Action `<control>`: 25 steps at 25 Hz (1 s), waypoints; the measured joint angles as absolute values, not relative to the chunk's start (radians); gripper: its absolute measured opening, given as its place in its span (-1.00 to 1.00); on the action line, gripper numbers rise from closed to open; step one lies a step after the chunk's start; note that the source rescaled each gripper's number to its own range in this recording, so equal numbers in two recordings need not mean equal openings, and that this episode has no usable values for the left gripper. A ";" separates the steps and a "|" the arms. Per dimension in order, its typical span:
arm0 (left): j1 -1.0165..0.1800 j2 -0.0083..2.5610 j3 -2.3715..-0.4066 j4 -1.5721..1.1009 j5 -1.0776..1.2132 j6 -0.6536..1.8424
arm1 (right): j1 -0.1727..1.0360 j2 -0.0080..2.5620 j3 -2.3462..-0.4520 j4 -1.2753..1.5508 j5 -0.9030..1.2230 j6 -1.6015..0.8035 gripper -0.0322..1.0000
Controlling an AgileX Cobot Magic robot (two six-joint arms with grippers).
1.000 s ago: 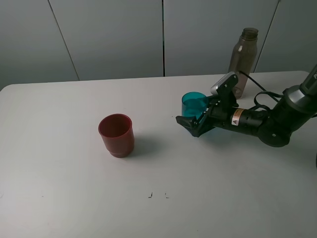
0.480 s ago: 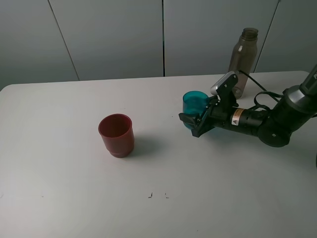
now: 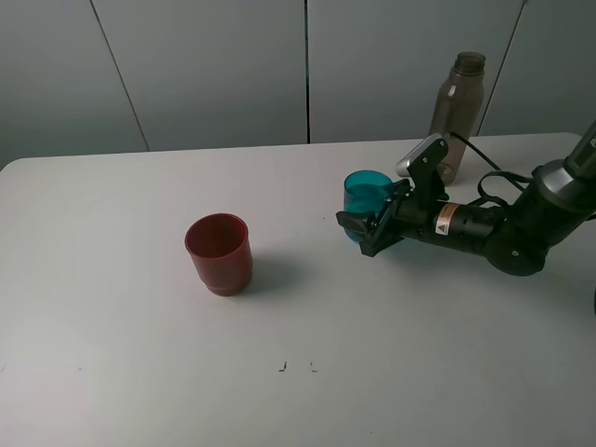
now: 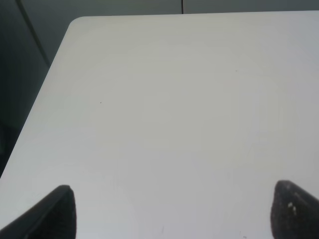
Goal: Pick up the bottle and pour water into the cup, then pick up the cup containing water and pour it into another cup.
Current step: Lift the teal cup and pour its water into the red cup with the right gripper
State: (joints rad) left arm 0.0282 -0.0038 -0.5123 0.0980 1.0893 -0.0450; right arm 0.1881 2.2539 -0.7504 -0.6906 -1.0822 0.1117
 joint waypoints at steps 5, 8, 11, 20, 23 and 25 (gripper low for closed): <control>0.028 -0.004 -0.512 0.098 1.089 -0.045 | 0.188 2.217 -0.750 -0.691 -1.063 0.114 -0.78; 0.028 -0.004 -0.512 0.098 1.089 -0.045 | 0.188 2.202 -0.750 -0.691 -1.062 0.115 -0.78; 0.028 -0.004 -0.512 0.098 1.089 -0.045 | 0.195 2.189 -0.750 -0.695 -1.057 0.119 -0.78; 0.028 -0.004 -0.512 0.098 1.089 -0.045 | 0.297 2.183 -0.850 -0.686 -0.976 0.152 -0.78; 0.028 -0.004 -0.512 0.098 1.089 -0.045 | 0.338 2.183 -0.918 -0.686 -0.926 0.168 -0.78; 0.028 -0.004 -0.512 0.098 1.089 -0.045 | 0.364 2.181 -0.962 -0.686 -0.888 0.178 -0.78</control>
